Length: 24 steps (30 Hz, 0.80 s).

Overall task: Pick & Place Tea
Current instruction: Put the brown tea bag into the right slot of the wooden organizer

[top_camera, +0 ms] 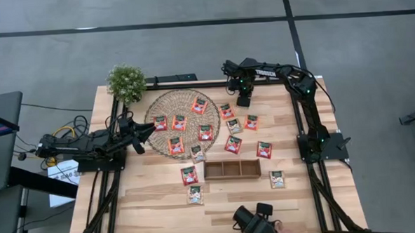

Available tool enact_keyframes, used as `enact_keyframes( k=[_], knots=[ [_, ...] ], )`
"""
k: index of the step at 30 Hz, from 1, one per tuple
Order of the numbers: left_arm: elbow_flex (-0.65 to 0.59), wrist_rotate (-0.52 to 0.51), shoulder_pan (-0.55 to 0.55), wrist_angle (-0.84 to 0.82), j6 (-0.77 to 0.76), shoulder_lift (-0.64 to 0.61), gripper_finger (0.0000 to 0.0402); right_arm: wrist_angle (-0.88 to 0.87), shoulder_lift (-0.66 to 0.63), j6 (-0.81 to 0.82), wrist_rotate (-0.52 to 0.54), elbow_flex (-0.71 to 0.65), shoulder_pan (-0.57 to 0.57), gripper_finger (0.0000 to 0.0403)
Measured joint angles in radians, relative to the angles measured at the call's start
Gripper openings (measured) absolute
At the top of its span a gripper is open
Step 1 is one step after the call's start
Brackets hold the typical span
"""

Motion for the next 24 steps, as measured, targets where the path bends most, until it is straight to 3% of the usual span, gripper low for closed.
enact_keyframes(
  k=[20,24],
  knots=[
    [0.0,0.0,0.0,0.0,0.0,0.0,0.011,-0.055,-0.005,-0.011,-0.004,0.067,-0.002,0.0001],
    [0.0,0.0,0.0,0.0,0.0,0.0,0.011,-0.056,-0.005,-0.011,-0.05,0.077,-0.001,0.0013]
  ],
)
